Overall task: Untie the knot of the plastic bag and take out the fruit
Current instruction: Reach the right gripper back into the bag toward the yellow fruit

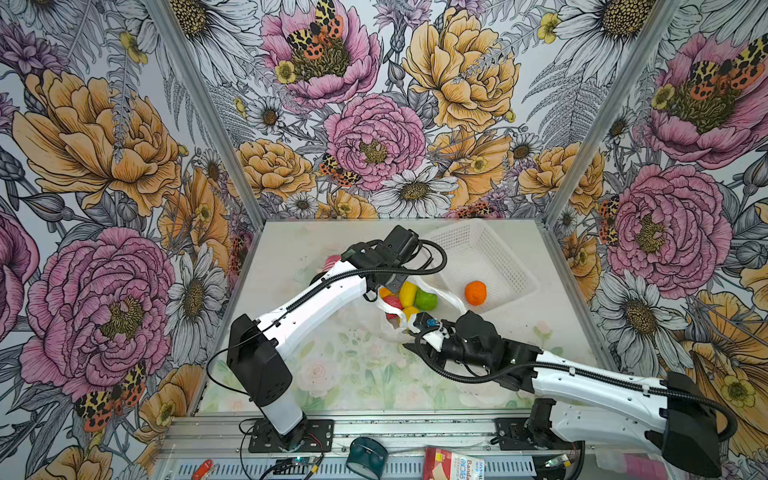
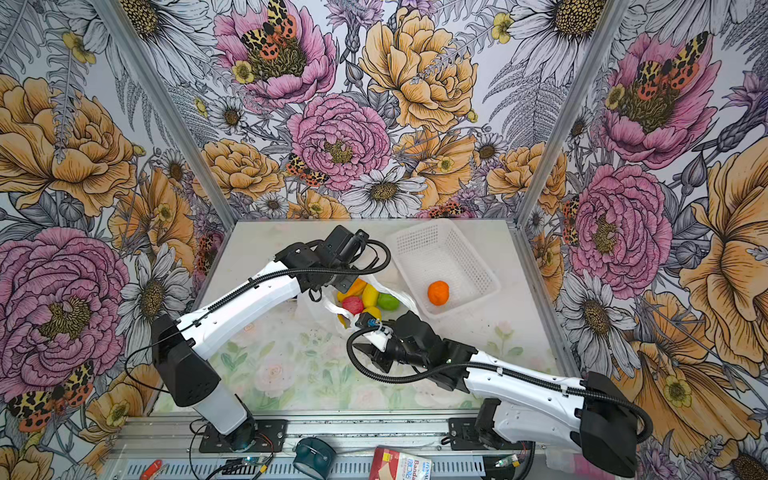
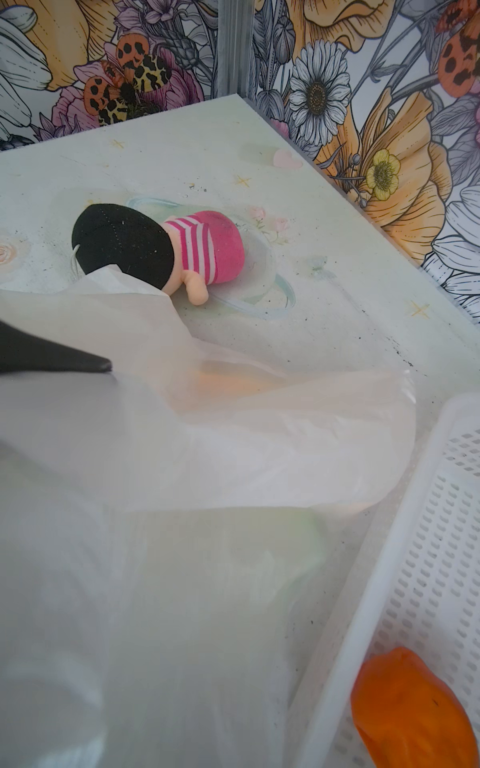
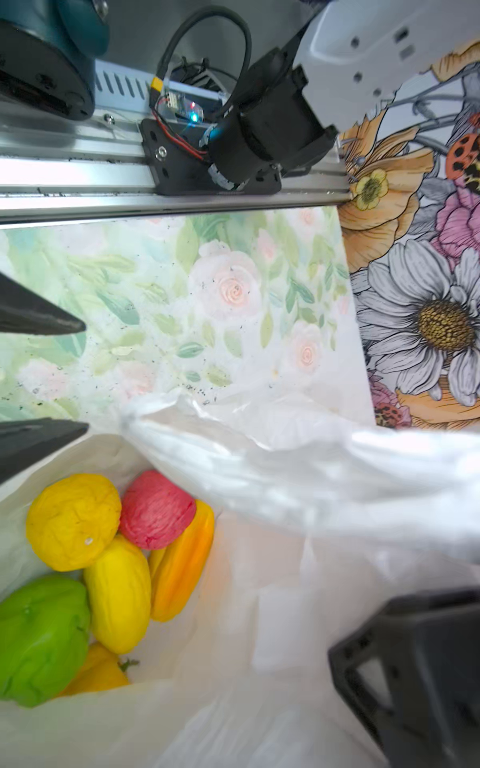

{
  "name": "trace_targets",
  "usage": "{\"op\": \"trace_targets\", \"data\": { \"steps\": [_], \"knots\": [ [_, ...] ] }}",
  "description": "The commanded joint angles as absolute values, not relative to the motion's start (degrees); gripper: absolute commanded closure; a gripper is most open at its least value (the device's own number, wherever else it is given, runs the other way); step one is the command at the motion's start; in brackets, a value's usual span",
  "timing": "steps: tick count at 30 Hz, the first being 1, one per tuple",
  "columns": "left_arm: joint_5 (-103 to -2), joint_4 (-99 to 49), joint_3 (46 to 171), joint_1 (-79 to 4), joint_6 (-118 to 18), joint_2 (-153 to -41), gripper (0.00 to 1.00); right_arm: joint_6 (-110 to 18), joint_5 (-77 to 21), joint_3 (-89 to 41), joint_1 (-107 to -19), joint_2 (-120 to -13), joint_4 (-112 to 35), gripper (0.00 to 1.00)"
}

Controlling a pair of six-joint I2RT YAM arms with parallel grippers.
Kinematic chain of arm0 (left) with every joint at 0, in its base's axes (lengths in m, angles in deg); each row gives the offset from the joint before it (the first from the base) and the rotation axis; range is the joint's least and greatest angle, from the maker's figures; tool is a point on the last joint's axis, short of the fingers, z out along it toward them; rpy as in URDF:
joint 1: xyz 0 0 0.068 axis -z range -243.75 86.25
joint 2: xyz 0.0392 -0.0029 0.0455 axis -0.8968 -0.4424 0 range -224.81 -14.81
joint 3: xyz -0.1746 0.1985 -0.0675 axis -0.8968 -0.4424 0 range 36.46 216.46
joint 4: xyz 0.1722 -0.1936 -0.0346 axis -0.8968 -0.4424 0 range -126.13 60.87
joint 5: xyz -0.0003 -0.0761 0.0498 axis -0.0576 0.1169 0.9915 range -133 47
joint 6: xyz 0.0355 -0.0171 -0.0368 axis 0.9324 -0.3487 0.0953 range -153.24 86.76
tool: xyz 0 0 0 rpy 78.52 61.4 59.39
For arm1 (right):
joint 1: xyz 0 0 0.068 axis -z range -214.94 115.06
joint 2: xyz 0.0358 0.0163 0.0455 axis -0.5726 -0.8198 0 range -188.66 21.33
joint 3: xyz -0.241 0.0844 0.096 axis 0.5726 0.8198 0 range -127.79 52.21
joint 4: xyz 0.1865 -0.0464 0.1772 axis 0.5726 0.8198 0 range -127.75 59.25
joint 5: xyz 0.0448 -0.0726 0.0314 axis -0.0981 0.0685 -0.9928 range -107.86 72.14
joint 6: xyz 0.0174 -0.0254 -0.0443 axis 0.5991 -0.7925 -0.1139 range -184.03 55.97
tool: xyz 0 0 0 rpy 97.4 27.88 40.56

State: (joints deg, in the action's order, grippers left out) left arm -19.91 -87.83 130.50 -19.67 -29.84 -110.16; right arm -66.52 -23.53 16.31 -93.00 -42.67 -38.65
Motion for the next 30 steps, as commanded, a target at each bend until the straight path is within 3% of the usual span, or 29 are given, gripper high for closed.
{"op": "trace_targets", "data": {
  "steps": [1, 8, 17, 22, 30],
  "knots": [
    [-19.4, -87.85, 130.32, -19.76, -29.6, -109.71, 1.0, -71.24, -17.92, 15.01, -92.48, -46.33, -43.08, 0.73],
    [-18.95, -87.85, 130.23, -19.33, -29.62, -109.13, 1.0, -70.36, -16.72, 12.31, -87.53, -55.57, -44.52, 0.82],
    [-18.9, -87.85, 130.18, -19.1, -29.48, -109.1, 1.0, -67.34, -15.33, 13.32, -83.15, -56.06, -48.11, 0.79],
    [-18.74, -87.85, 130.16, -19.1, -29.39, -109.02, 1.0, -67.55, -10.83, 11.66, -82.57, -59.42, -47.05, 0.75],
    [-18.73, -87.84, 130.15, -19.01, -29.37, -108.72, 1.0, -68.21, -3.88, 3.69, -82.62, -71.22, -41.28, 0.52]
  ]
}}
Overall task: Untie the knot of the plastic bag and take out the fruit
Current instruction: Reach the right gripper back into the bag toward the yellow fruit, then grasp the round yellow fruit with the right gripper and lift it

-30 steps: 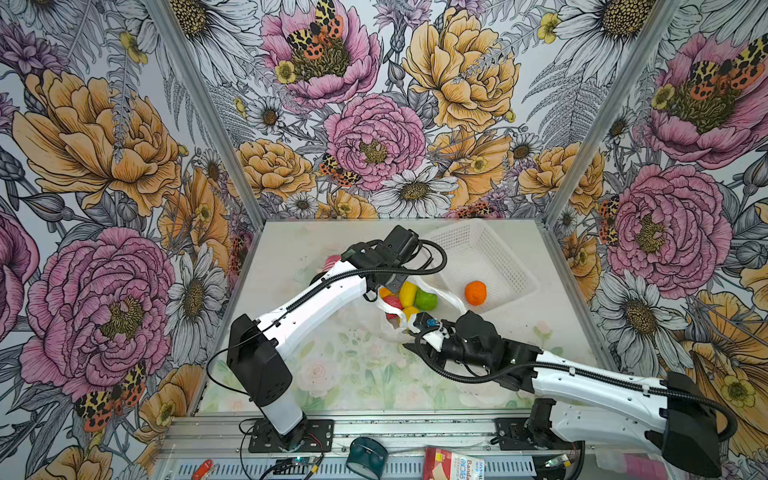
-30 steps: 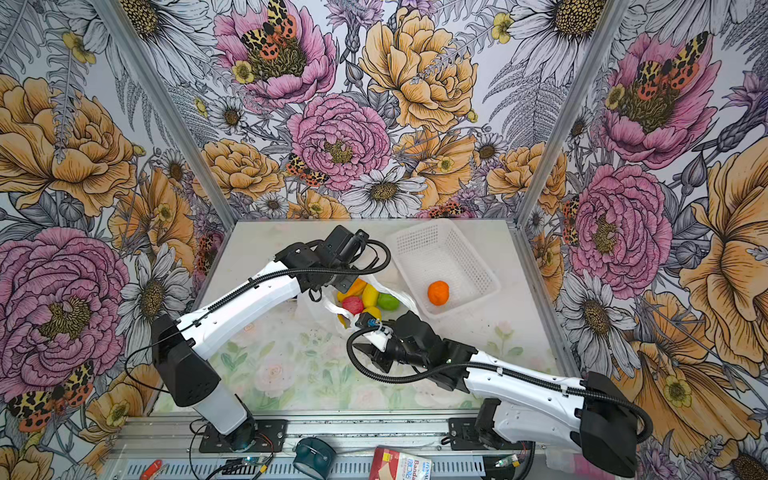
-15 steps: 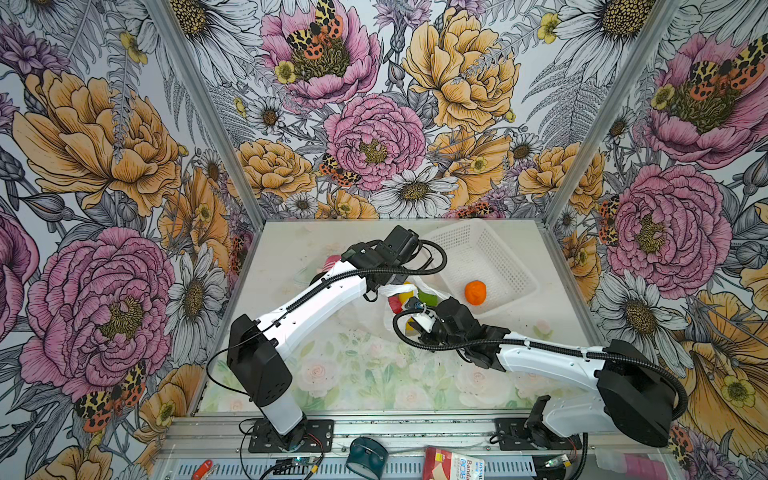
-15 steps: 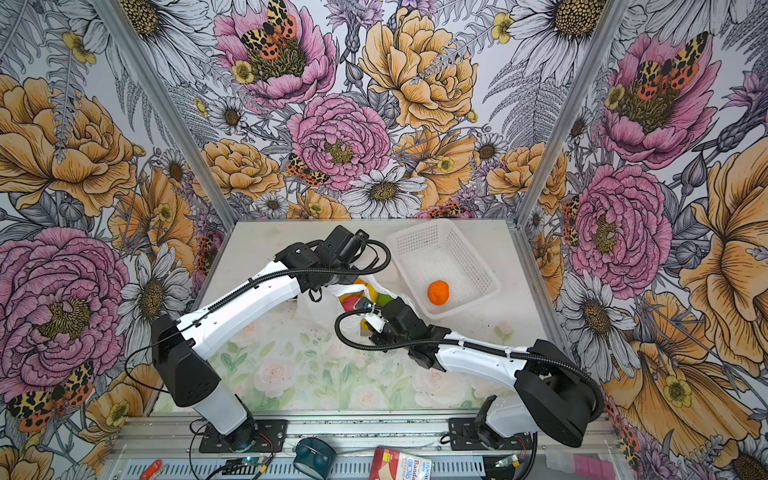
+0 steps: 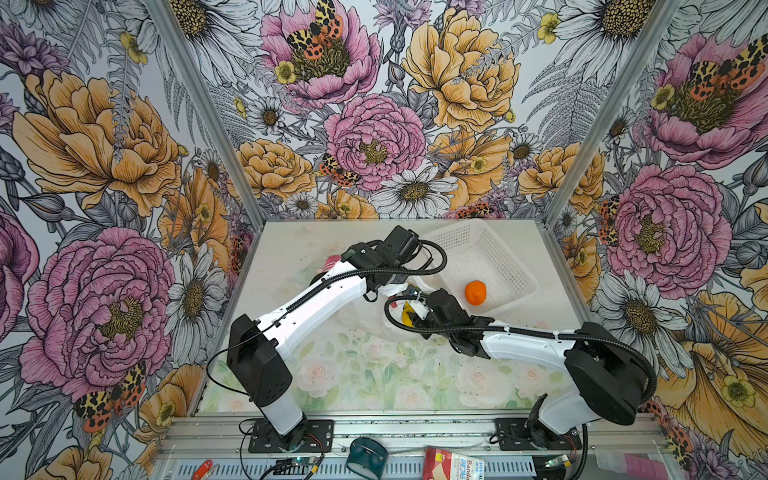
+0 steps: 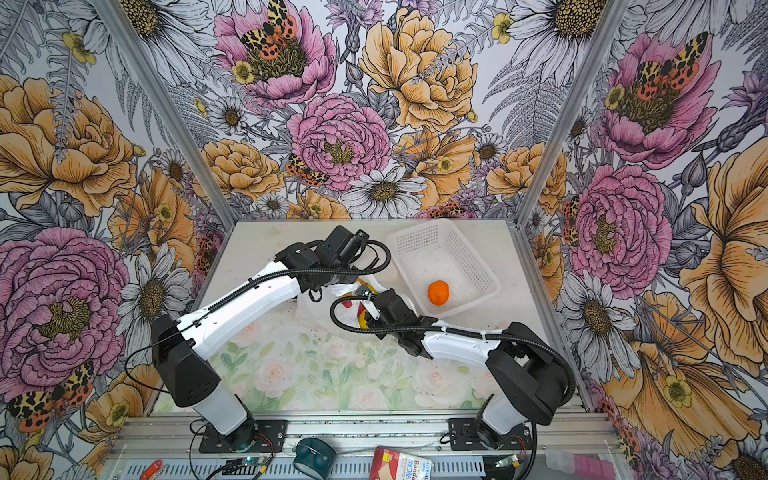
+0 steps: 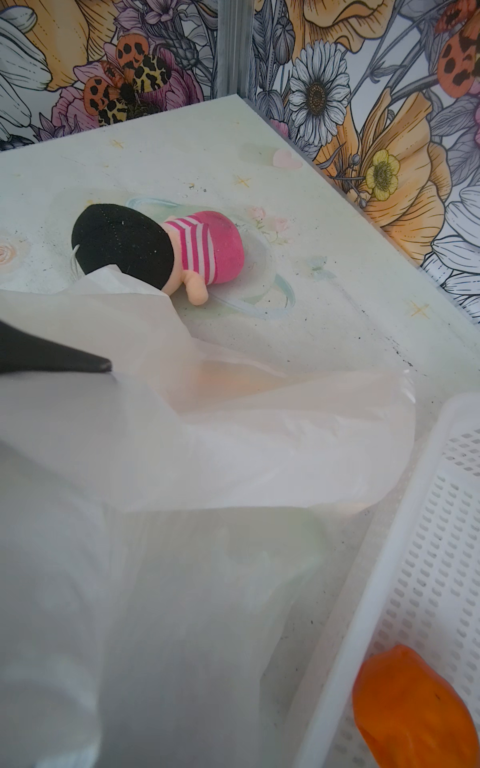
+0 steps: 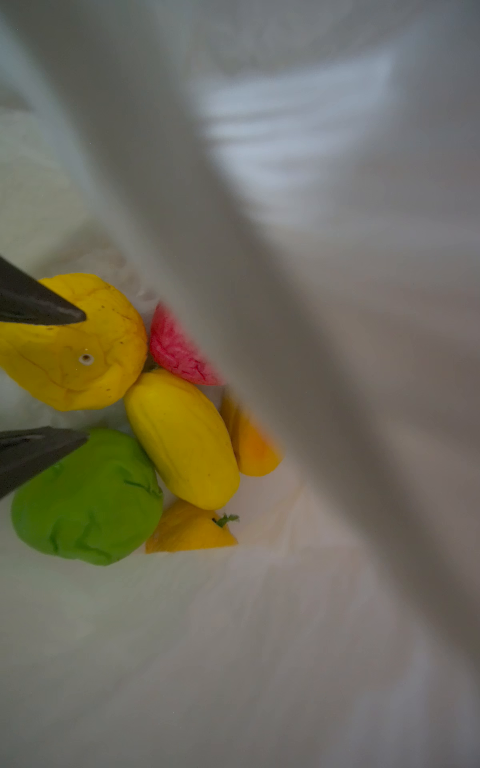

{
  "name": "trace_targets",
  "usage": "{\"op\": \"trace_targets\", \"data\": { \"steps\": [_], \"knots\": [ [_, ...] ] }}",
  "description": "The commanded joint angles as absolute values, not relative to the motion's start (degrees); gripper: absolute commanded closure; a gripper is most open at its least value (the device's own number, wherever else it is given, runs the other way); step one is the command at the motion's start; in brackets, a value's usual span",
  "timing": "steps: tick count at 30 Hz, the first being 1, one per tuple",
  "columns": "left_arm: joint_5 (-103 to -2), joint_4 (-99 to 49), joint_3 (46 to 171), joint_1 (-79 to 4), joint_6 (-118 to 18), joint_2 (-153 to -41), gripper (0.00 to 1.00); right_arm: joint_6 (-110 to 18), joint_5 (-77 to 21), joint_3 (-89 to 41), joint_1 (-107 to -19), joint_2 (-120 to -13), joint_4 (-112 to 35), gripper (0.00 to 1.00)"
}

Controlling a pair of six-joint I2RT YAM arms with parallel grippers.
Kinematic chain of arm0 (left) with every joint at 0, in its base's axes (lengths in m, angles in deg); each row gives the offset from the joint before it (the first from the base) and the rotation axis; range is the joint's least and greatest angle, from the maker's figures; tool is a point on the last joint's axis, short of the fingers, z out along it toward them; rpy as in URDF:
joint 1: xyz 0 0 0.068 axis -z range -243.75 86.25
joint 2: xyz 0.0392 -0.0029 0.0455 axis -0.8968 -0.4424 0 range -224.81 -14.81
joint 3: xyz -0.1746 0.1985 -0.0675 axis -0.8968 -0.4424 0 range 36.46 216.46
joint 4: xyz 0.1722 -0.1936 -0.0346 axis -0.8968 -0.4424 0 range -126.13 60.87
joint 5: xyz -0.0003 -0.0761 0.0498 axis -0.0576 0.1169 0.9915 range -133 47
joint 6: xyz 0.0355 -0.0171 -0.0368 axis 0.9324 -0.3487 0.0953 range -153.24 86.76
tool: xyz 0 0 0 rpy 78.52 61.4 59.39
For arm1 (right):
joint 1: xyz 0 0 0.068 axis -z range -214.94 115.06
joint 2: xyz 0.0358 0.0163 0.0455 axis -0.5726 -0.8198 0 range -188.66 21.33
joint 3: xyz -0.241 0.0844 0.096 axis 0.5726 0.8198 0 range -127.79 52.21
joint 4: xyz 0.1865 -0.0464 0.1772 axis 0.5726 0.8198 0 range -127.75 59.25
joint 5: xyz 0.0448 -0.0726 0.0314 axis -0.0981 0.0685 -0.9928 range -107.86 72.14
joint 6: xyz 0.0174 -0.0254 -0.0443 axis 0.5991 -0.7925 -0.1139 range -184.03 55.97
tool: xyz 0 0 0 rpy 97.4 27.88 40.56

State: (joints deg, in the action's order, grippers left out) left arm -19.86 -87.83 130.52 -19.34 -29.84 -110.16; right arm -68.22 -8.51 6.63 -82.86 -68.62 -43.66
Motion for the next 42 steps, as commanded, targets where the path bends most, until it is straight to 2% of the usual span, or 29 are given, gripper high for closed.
{"op": "trace_targets", "data": {
  "steps": [1, 5, 9, 14, 25, 29, 34, 35, 36, 42],
  "knots": [
    [-18.66, -87.85, 130.23, -19.02, -29.37, -108.75, 1.0, -68.03, -2.9, 2.5, -82.57, -72.43, -40.41, 0.49],
    [-18.64, -87.85, 130.17, -19.04, -29.37, -108.82, 1.0, -68.36, -5.4, 0.23, -82.59, -75.1, -38.56, 0.35],
    [-18.53, -87.8, 130.16, -19.01, -29.38, -108.94, 1.0, -70.14, -9.76, 0.83, -83.62, -74.67, -38.6, 0.27],
    [-18.56, -87.85, 130.09, -19.01, -29.33, -109.17, 1.0, -71.77, -14.97, 3.62, -84.78, -71.85, -40.61, 0.23],
    [-18.4, -87.84, 130.02, -19.05, -29.31, -109.47, 1.0, -71.07, -14.44, 8.9, -84.34, -65.55, -45.04, 0.2],
    [-18.45, -87.84, 130.02, -19.01, -29.29, -109.56, 1.0, -70.93, -15.31, 7.56, -83.96, -67.53, -43.71, 0.18],
    [-18.45, -87.87, 129.97, -19.06, -29.33, -109.66, 1.0, -72.39, -21.94, 3.59, -84.41, -72.23, -38.76, 0.16],
    [-18.42, -87.85, 129.81, -19.01, -29.31, -109.65, 1.0, -72.67, -22.45, 2.46, -84.67, -73.54, -37.55, 0.12],
    [-18.42, -87.89, 129.95, -19.02, -29.24, -109.65, 1.0, -72.95, -22.27, 1.17, -85.0, -75.14, -36.61, 0.01],
    [-18.39, -87.93, 129.93, -18.98, -29.21, -109.73, 1.0, -71.55, -13.26, -2.32, -85.04, -80.07, -35.81, 0.03]
  ]
}}
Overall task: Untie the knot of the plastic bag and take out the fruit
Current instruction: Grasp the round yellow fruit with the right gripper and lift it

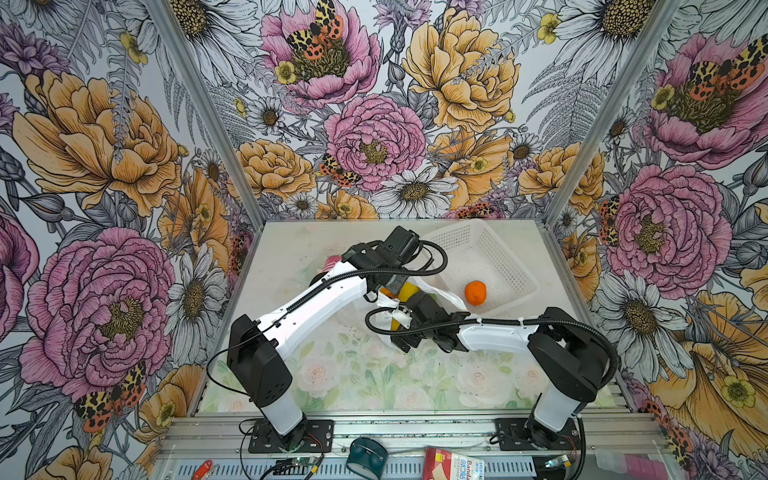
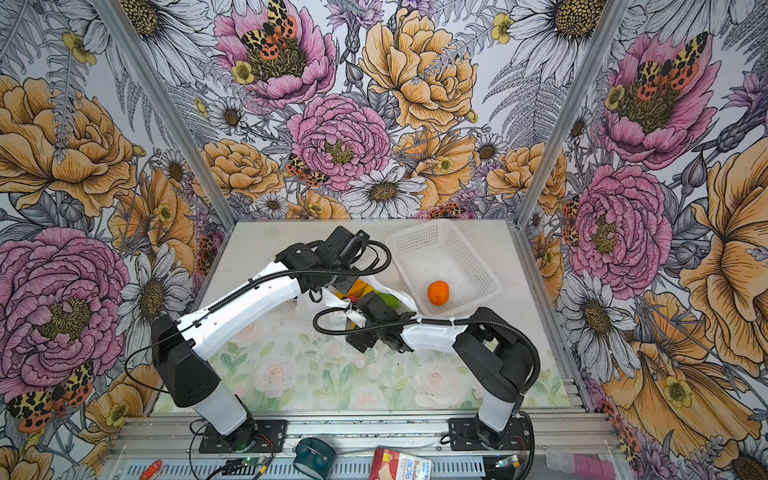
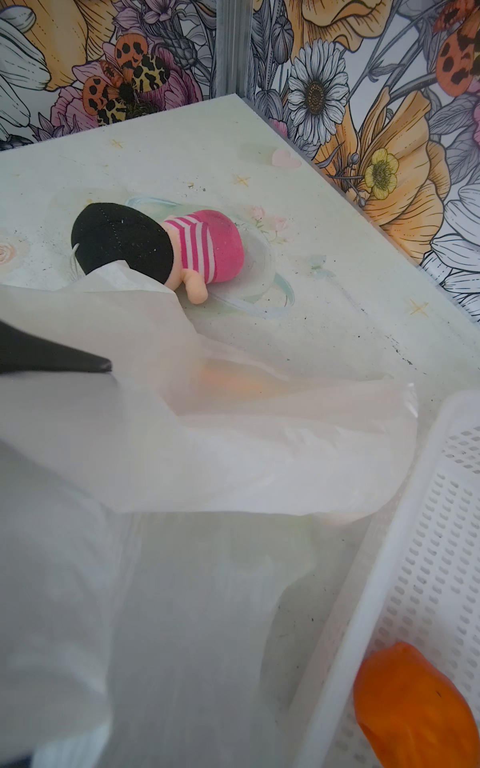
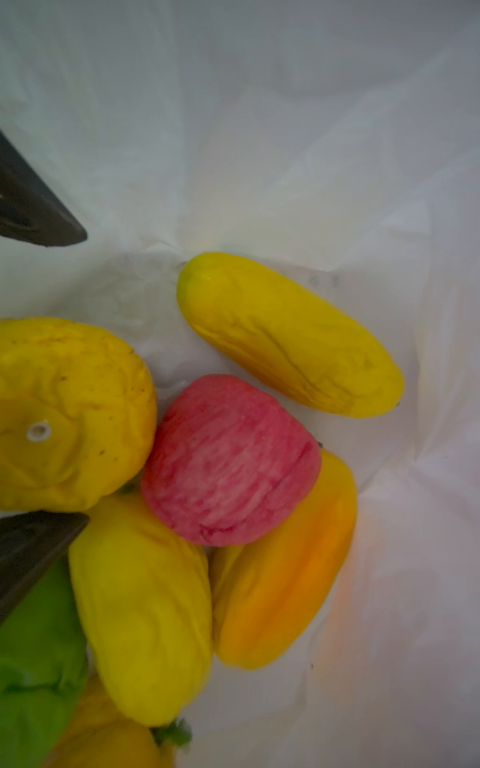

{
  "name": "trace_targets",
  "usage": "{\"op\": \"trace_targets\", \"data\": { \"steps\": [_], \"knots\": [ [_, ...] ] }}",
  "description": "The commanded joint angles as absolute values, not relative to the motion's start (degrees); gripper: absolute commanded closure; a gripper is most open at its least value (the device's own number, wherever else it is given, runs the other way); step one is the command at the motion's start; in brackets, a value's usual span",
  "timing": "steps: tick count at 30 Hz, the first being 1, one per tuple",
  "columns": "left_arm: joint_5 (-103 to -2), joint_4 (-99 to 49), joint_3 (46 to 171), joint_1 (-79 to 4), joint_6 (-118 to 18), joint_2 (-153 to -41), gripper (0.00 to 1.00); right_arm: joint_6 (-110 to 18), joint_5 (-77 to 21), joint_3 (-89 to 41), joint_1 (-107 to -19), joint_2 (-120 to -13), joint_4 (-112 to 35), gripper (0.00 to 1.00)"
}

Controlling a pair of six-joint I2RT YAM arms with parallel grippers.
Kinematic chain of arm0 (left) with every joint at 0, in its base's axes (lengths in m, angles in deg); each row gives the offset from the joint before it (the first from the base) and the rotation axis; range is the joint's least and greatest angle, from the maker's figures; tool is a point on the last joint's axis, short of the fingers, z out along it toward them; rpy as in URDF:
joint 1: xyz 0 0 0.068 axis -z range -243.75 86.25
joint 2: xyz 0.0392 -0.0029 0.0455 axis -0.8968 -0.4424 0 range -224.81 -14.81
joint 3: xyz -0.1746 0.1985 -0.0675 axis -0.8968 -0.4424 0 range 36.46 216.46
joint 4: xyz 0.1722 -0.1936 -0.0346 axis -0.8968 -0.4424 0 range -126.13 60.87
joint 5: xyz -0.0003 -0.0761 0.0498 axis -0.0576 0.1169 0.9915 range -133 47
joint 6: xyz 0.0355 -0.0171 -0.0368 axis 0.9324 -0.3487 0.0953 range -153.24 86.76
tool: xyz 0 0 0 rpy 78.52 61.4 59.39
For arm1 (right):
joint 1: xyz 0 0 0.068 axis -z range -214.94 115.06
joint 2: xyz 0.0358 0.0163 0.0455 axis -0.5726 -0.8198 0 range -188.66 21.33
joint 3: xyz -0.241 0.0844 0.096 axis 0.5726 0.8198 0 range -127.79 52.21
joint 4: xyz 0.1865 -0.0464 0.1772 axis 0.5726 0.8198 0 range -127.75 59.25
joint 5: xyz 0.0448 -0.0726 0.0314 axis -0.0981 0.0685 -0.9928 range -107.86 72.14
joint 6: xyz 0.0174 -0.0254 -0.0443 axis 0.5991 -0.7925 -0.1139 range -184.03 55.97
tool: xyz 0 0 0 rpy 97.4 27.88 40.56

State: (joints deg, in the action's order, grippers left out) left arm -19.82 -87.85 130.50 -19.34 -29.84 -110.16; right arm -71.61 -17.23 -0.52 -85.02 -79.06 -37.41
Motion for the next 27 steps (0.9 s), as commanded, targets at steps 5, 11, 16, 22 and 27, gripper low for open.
{"op": "trace_targets", "data": {
  "steps": [5, 11, 16, 22, 27],
  "knots": [
    [-18.54, -87.93, 129.92, -18.96, -29.2, -109.78, 1.0, -70.39, -13.26, -2.41, -83.21, -79.98, -35.82, 0.14],
    [-18.39, -87.93, 129.98, -18.96, -29.23, -109.66, 1.0, -70.28, -14.75, -2.78, -83.21, -79.8, -35.63, 0.4],
    [-18.37, -87.93, 129.95, -18.96, -29.2, -109.65, 1.0, -69.45, -17.18, 2.67, -83.1, -71.73, -39.66, 0.56],
    [-18.15, -87.93, 129.95, -18.94, -29.16, -109.92, 1.0, -68.3, -19.73, 10.81, -83.2, -59.34, -45.56, 0.65],
    [-18.0, -87.93, 129.93, -18.95, -29.11, -109.92, 1.0, -67.29, -21.31, 16.38, -83.19, -49.95, -48.83, 0.72]
  ]
}}
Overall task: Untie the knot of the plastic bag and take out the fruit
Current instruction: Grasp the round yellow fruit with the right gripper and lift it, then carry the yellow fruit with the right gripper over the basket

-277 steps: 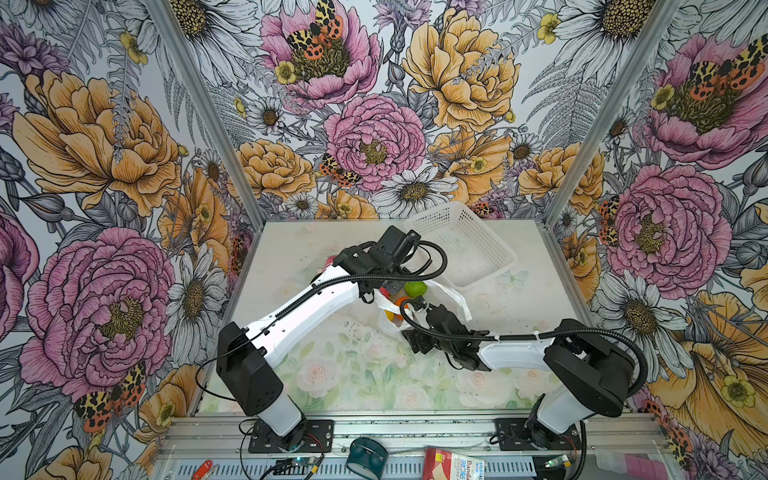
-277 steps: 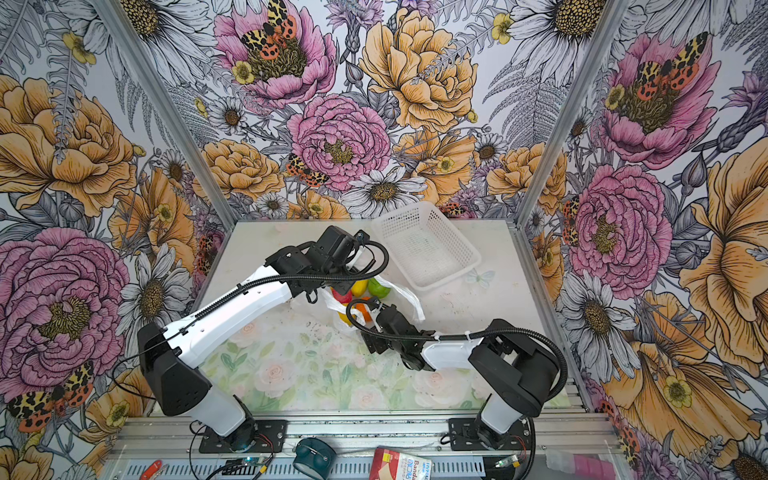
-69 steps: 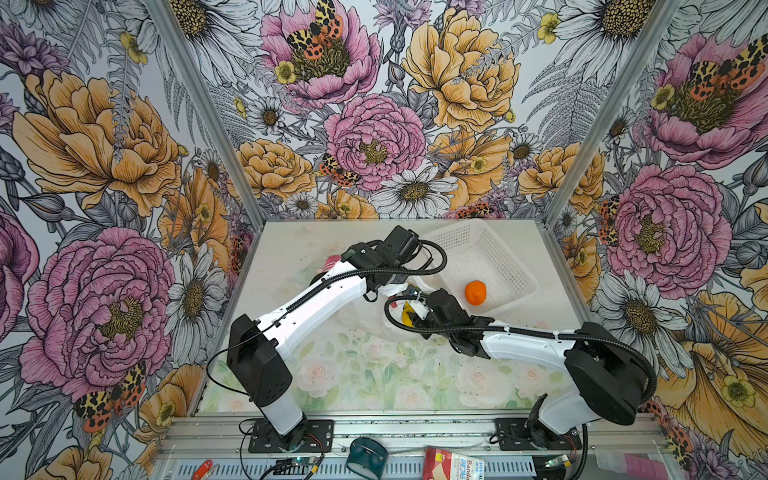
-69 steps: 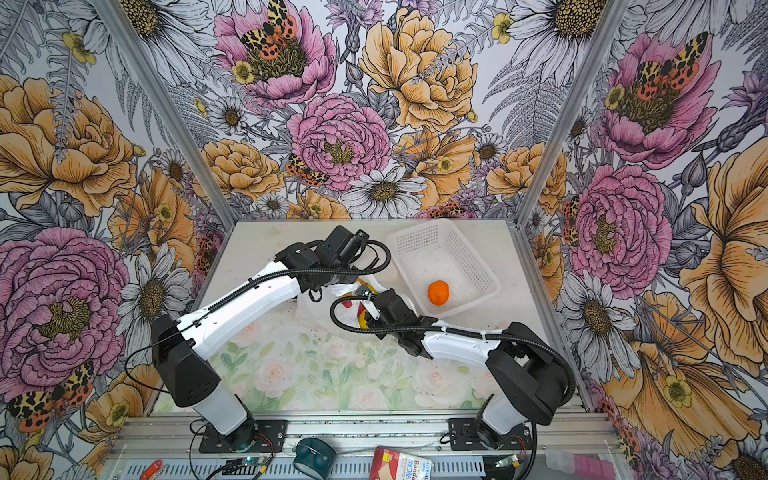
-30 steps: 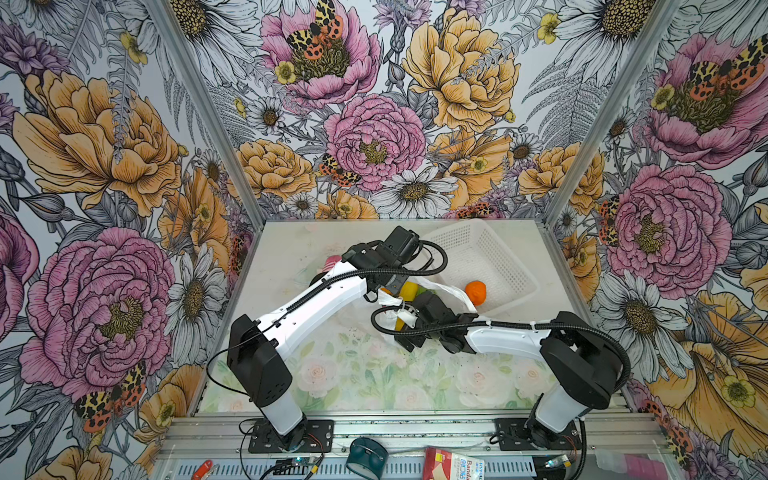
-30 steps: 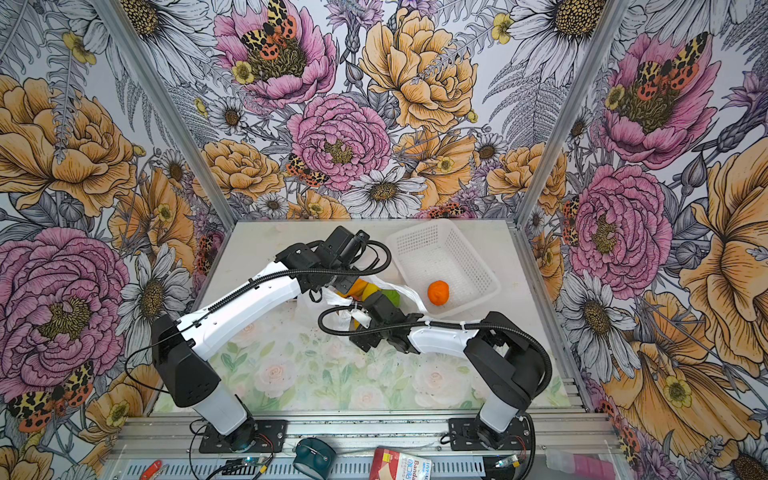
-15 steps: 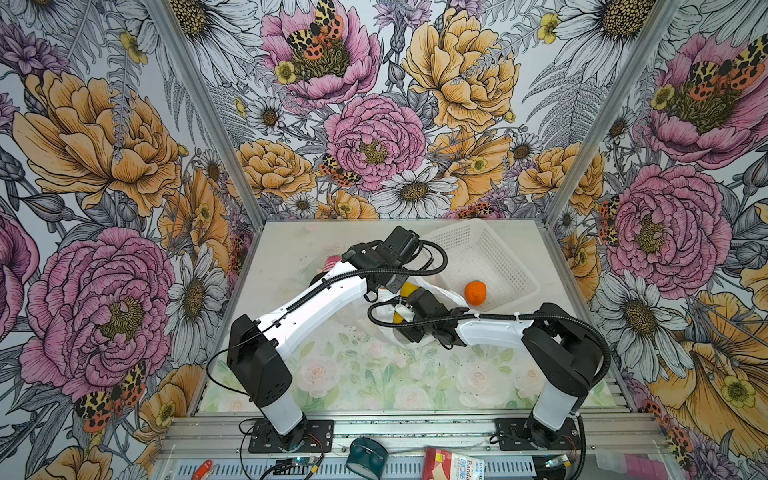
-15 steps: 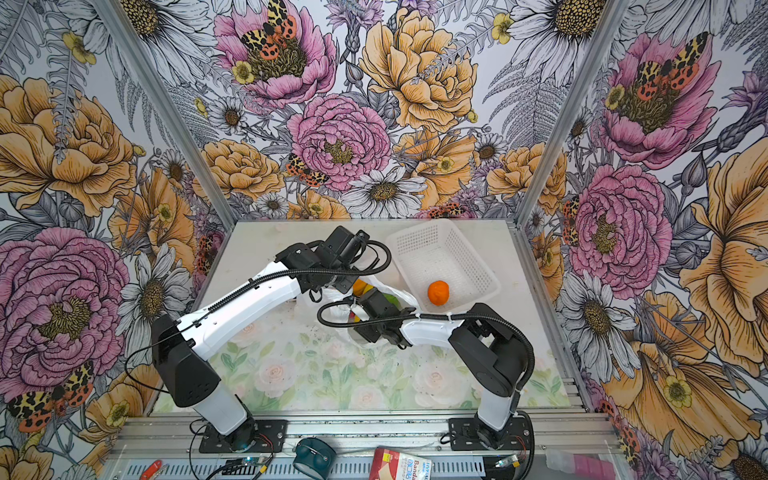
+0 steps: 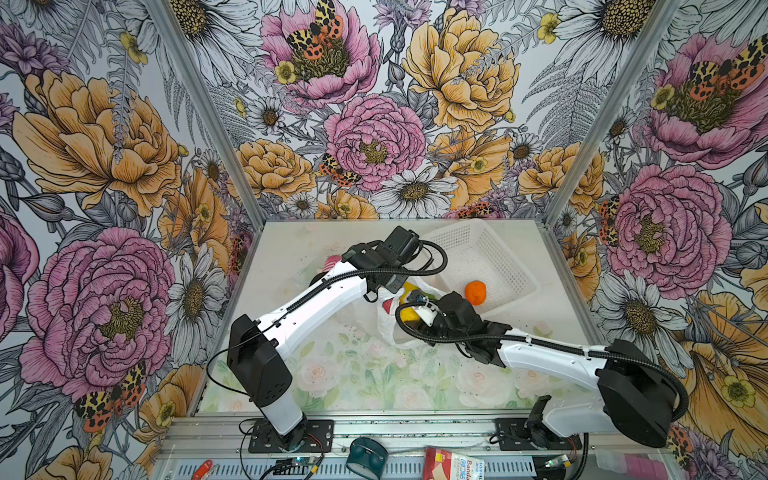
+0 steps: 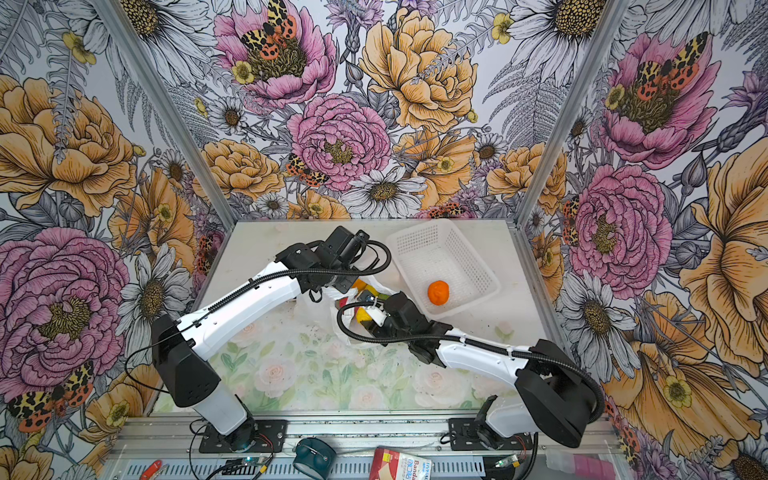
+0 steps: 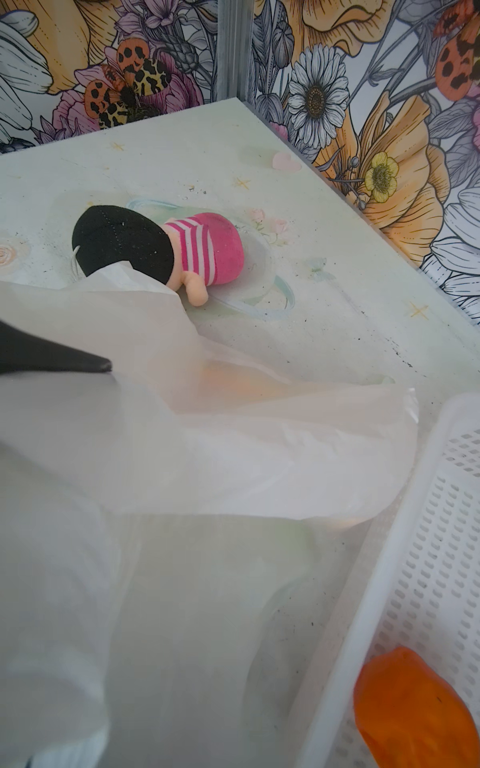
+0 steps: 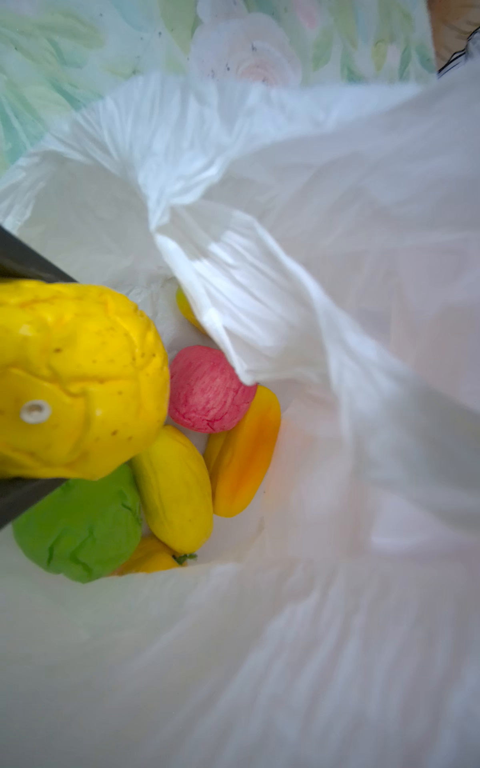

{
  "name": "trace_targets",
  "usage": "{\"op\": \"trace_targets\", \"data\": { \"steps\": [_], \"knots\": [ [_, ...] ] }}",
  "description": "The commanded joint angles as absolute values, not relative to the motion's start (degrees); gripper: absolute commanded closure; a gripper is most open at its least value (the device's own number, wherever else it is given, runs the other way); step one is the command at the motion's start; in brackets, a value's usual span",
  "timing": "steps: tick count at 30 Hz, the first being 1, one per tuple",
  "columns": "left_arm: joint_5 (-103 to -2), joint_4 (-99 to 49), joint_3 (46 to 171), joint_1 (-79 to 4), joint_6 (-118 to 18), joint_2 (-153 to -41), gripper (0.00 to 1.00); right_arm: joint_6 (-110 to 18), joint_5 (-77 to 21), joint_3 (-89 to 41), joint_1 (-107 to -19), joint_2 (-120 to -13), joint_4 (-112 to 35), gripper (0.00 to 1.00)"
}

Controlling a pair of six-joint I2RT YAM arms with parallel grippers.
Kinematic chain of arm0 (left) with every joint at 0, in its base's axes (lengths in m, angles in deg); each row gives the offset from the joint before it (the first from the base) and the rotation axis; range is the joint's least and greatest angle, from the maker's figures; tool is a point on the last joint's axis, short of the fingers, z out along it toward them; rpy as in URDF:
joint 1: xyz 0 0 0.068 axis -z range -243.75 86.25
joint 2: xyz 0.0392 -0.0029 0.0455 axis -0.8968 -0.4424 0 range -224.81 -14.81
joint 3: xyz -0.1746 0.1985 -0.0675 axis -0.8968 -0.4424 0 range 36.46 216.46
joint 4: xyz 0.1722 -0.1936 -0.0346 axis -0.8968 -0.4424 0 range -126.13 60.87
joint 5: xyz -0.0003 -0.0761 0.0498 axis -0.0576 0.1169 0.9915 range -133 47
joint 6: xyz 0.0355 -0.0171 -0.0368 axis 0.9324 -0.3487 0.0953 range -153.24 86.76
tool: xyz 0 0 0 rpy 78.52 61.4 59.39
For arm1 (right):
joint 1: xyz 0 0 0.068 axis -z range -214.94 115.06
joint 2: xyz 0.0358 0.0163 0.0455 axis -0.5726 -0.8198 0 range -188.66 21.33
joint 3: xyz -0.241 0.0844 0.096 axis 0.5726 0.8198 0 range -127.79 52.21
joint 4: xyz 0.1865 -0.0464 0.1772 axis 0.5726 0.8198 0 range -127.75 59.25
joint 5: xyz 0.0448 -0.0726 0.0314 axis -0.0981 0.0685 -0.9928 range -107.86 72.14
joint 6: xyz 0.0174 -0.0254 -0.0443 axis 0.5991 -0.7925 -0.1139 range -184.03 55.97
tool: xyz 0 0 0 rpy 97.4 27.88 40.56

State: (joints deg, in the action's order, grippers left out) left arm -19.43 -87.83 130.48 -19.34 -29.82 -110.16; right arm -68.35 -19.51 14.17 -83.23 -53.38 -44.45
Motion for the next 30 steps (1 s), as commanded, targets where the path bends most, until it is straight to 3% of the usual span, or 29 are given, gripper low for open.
{"op": "trace_targets", "data": {
  "steps": [1, 6, 17, 23, 26, 30],
  "knots": [
    [-17.95, -87.89, 129.87, -18.97, -29.12, -110.04, 1.0, -67.07, -21.29, 17.35, -83.19, -47.96, -49.29, 0.74],
    [-17.93, -87.89, 129.9, -18.93, -29.15, -110.3, 1.0, -65.51, -19.96, 21.03, -83.2, -39.44, -50.36, 0.82],
    [-18.02, -88.02, 129.91, -18.93, -29.11, -110.33, 1.0, -61.5, -16.76, 31.75, -82.68, -12.8, -52.5, 0.87],
    [-17.96, -88.02, 129.97, -18.95, -29.12, -110.29, 1.0, -58.21, -8.69, 37.01, -81.3, 2.96, -51.52, 0.87],
    [-17.93, -88.02, 129.97, -18.84, -29.11, -110.37, 1.0, -56.47, -1.12, 37.53, -80.72, 6.59, -49.74, 0.87],
    [-17.91, -88.13, 129.97, -18.71, -29.12, -110.44, 1.0, -53.91, 5.7, 36.14, -77.42, 3.7, -48.17, 0.91]
  ]
}}
